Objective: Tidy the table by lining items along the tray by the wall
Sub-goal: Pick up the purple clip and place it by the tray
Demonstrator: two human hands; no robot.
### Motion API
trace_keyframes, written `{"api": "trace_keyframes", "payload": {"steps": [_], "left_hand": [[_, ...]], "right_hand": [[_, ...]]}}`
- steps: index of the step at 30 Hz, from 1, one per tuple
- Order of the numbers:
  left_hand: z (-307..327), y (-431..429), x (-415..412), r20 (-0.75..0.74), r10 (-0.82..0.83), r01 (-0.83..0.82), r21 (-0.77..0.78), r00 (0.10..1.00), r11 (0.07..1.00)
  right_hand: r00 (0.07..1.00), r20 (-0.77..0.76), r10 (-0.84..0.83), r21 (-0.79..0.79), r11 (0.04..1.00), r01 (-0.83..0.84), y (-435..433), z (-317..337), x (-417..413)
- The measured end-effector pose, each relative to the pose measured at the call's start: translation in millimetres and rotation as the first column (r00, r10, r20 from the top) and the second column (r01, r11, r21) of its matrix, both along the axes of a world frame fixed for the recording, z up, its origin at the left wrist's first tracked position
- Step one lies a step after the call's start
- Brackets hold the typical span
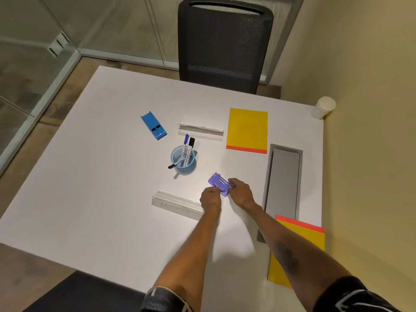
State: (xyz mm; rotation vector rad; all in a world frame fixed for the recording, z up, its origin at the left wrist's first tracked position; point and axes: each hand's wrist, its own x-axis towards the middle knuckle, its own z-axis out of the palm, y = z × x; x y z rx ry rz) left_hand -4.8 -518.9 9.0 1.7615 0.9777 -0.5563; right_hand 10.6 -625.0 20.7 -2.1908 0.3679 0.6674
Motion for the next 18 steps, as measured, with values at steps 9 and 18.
{"api": "trace_keyframes", "payload": {"steps": [9, 18], "left_hand": [[-3.5, -6.0, 14.2, -0.036, 0.061, -0.059, 0.037, 0.998, 0.998], [-1.2, -8.9, 11.9, 0.0, 0.049, -0.049, 0.018, 0.999, 0.999]], "right_hand": [[0.999, -0.018, 0.037, -0.024, 0.999, -0.038, 3.3, -6.3, 3.0], [0.998, -0.023, -0.063, 0.028, 0.998, 0.064, 1.5, -6.5, -3.3]]}}
